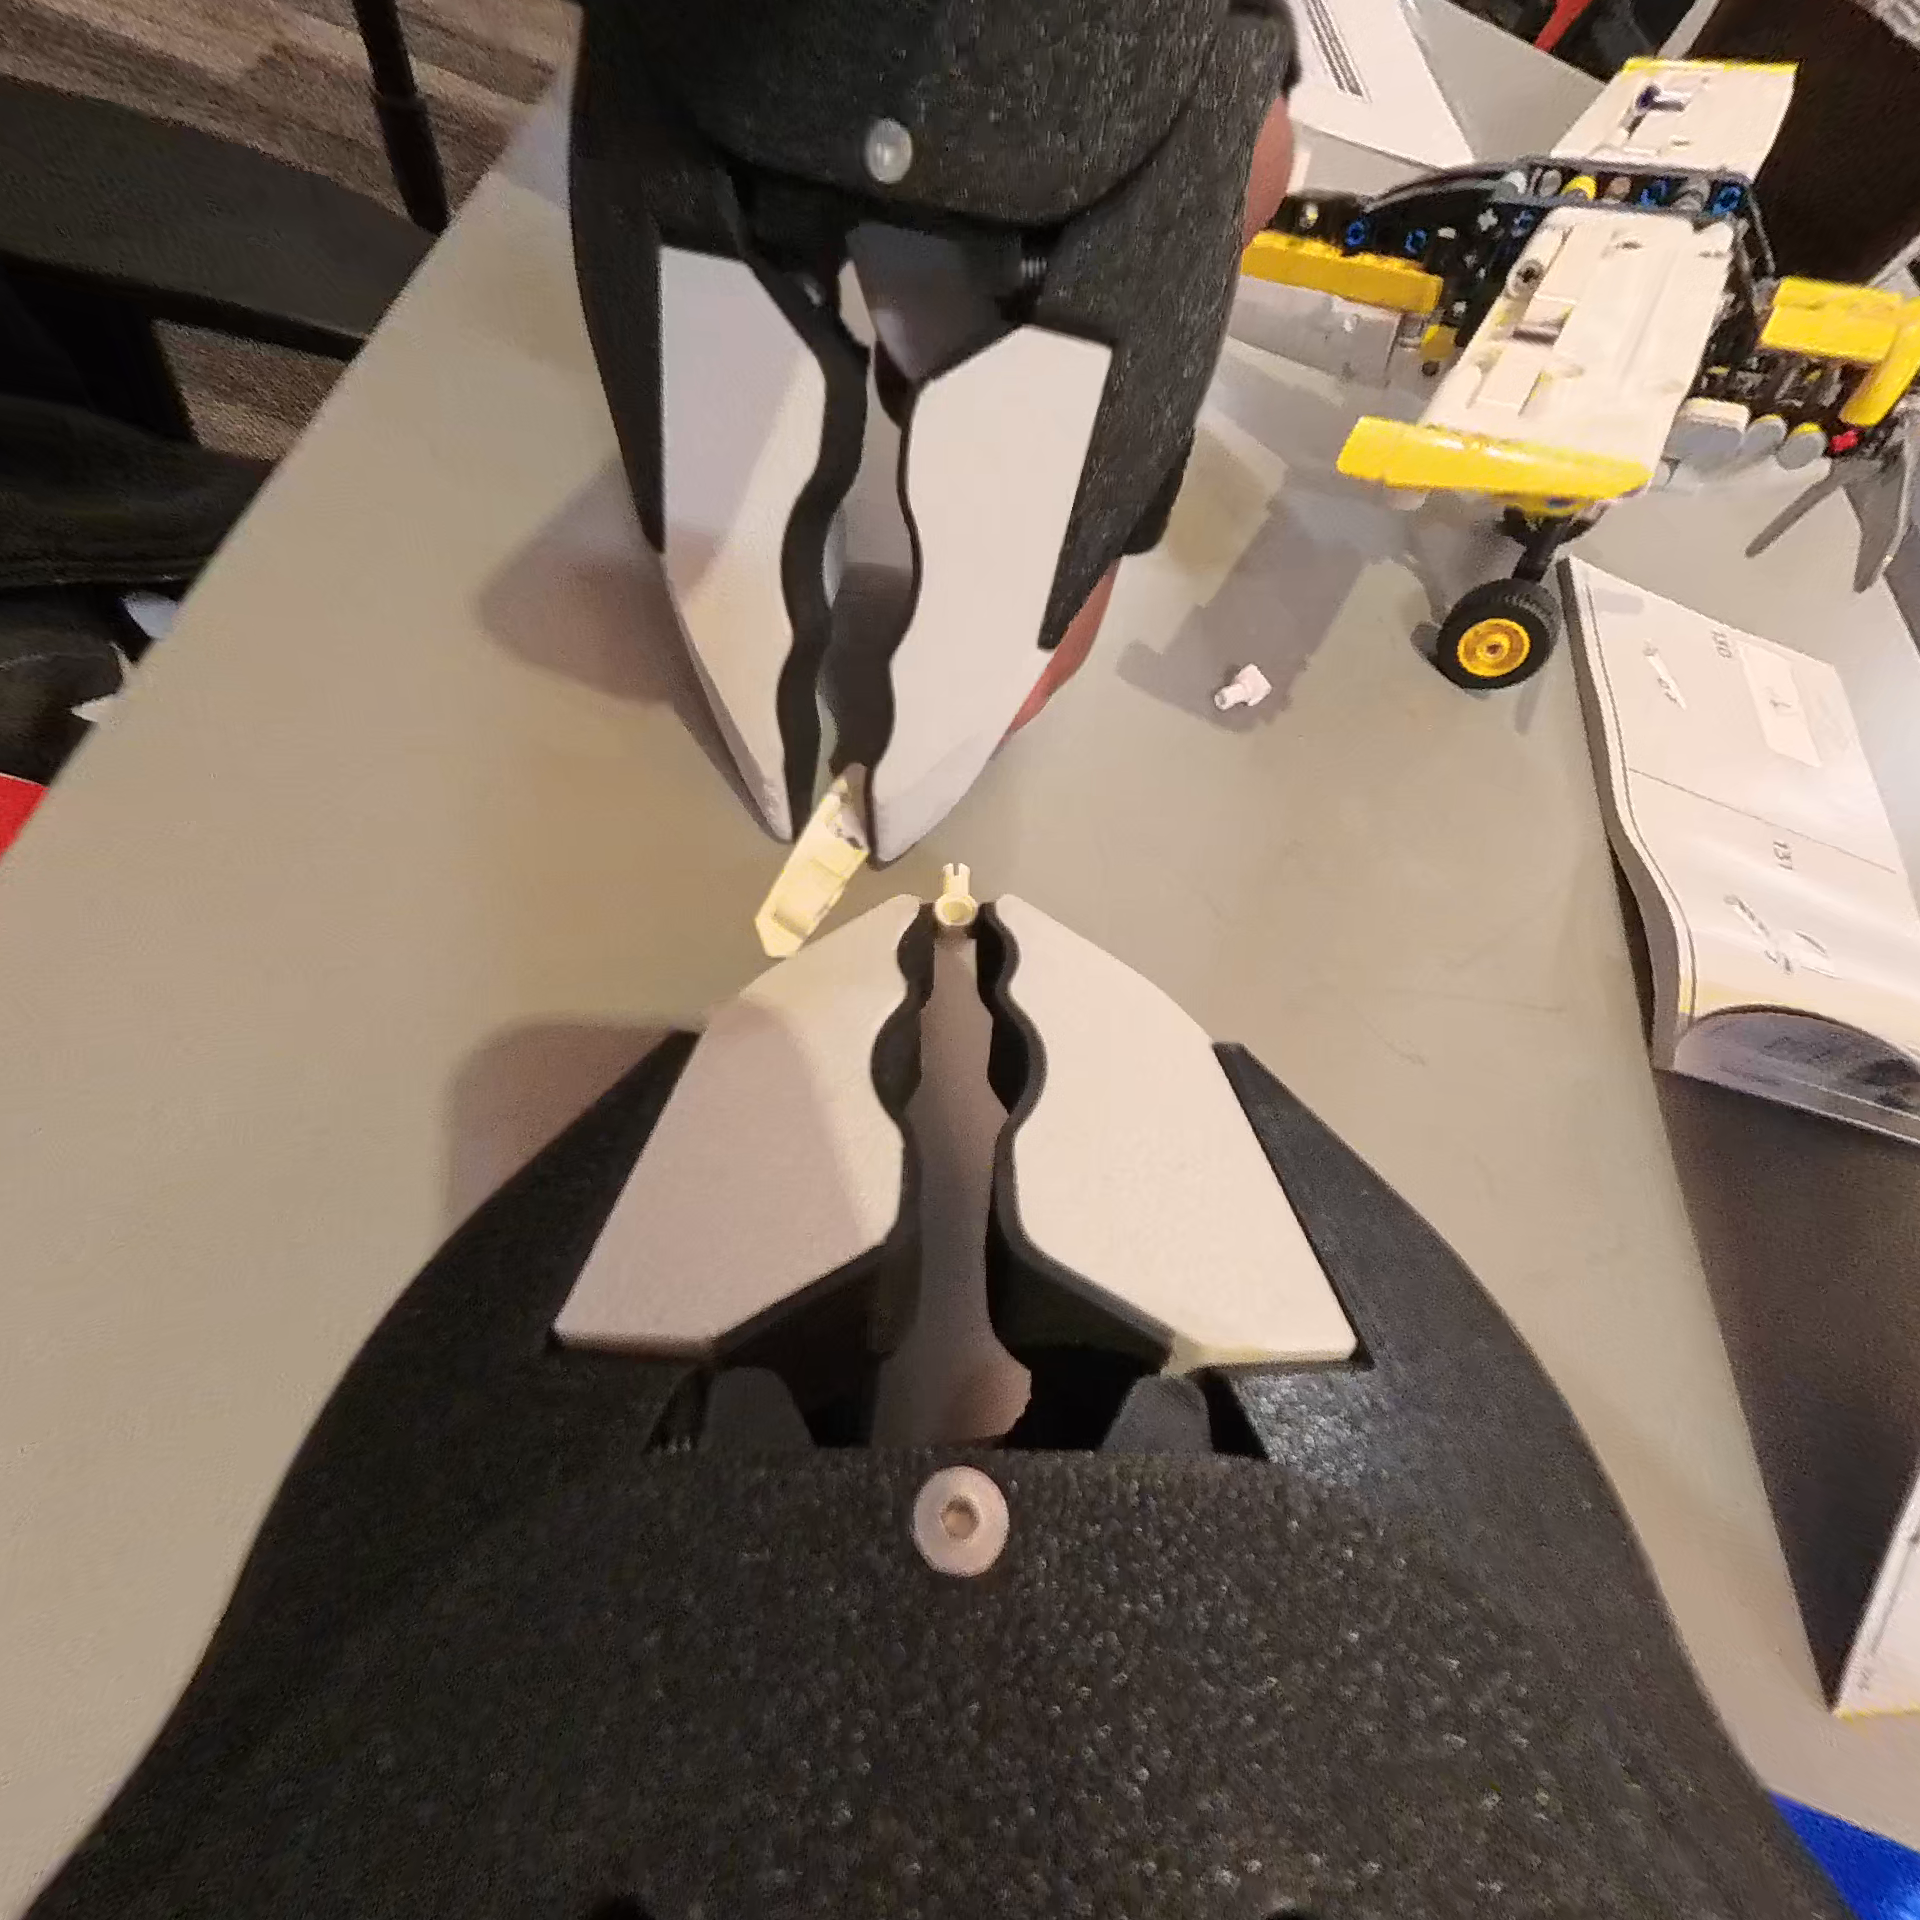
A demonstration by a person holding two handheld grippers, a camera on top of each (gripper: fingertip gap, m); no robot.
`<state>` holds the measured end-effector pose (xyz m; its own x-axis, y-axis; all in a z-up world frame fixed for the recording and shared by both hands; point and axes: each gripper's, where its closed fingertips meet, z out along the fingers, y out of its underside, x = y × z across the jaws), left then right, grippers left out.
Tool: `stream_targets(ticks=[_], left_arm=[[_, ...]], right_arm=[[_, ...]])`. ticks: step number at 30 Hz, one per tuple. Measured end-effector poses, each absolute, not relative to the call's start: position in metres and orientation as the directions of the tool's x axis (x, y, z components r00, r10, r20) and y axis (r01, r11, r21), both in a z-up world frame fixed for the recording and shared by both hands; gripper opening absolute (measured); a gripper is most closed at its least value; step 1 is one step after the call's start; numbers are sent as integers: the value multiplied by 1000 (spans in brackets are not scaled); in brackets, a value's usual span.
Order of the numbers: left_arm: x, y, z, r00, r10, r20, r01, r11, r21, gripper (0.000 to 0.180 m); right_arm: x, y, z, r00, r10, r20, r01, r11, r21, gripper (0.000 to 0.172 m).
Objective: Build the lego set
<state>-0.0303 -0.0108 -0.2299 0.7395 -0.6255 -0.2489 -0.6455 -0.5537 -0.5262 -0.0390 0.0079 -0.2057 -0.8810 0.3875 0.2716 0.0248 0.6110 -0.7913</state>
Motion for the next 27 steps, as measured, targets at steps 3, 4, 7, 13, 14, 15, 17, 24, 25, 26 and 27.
stream_targets(ticks=[3, 4, 7, 13, 14, 15, 17, 24, 25, 26, 27], left_arm=[[-38, 2, -226, 742, -561, -367, -658, -503, -561, 14], [-41, 7, -223, 728, -535, -430, -680, -477, -557, 15], [-46, 18, -216, 627, -477, -615, -779, -388, -493, 15], [-53, 34, -216, 357, -410, -839, -929, -251, -272, 15], [-54, 36, -216, 335, -402, -852, -937, -237, -256, 15], [-55, 37, -215, 325, -396, -859, -941, -227, -251, 15], [-58, 39, -215, 306, -397, -865, -946, -228, -230, 15], [-60, 42, -216, 360, -386, -849, -926, -255, -277, 14], [-59, 43, -217, 365, -391, -845, -925, -256, -281, 14], [-57, 43, -217, 371, -397, -839, -923, -254, -288, 14], [-55, 43, -218, 379, -403, -833, -921, -249, -298, 10]], right_arm=[[-42, 15, -211, -875, 397, 276, 49, 640, -767, 7], [-42, 18, -212, -876, 403, 266, 63, 642, -764, 7], [-44, 25, -213, -882, 434, 185, 142, 619, -772, 7], [-43, 37, -215, -865, 493, -88, 372, 515, -772, 7], [-43, 40, -215, -853, 504, -133, 414, 499, -761, 7], [-43, 41, -216, -841, 512, -172, 448, 485, -751, 7], [-43, 43, -215, -825, 520, -223, 488, 455, -745, 7], [-43, 40, -216, -818, 499, -286, 524, 440, -729, 7], [-43, 39, -217, -822, 497, -278, 518, 450, -728, 7], [-43, 39, -218, -825, 498, -267, 512, 459, -726, 7], [-43, 39, -219, -827, 502, -254, 507, 468, -724, 7]])
